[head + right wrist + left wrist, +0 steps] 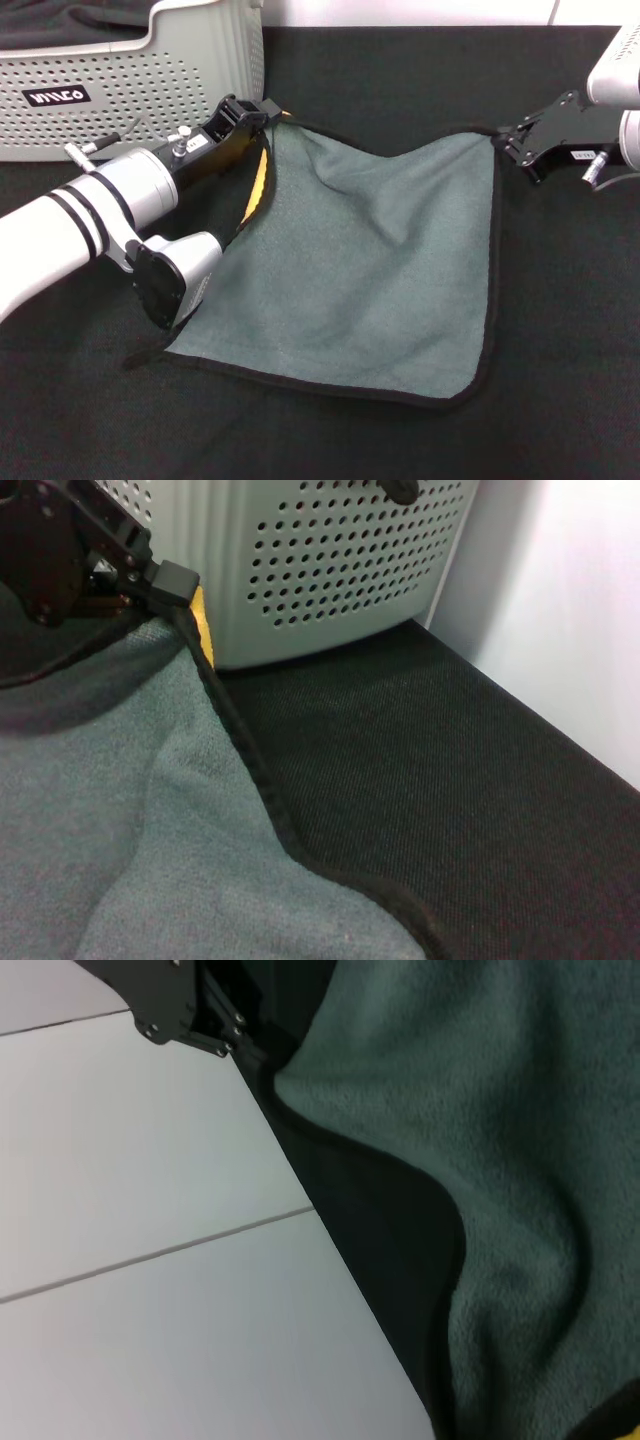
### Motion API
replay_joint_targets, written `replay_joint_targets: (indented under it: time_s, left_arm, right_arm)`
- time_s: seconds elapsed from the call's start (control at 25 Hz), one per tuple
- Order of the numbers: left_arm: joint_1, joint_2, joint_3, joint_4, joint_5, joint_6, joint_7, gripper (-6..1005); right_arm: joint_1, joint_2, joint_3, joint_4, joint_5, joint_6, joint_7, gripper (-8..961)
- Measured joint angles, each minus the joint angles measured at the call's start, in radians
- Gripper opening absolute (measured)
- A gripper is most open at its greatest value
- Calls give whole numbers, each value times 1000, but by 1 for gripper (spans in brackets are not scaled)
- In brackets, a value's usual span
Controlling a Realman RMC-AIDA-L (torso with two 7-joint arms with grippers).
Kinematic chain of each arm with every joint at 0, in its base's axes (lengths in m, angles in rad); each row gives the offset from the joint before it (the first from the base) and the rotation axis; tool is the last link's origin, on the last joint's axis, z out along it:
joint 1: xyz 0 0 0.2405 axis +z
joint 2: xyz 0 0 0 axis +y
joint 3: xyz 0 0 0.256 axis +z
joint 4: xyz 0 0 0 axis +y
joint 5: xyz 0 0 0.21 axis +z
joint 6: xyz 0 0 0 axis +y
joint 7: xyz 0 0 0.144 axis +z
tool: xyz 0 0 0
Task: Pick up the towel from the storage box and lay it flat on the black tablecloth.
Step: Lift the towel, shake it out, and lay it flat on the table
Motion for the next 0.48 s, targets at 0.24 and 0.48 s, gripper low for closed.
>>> replay_joint_targets:
  time_s: [0.24, 0.48]
  left_arm:
    - [-7, 1, 0, 0, -5, -31, 65, 7]
    - [-10, 0, 0, 0, -6, -65, 122, 7]
  right_arm:
    - [-3, -1, 5, 1, -1, 1, 5, 2]
    - [1, -1, 1, 13, -2, 9, 5, 1]
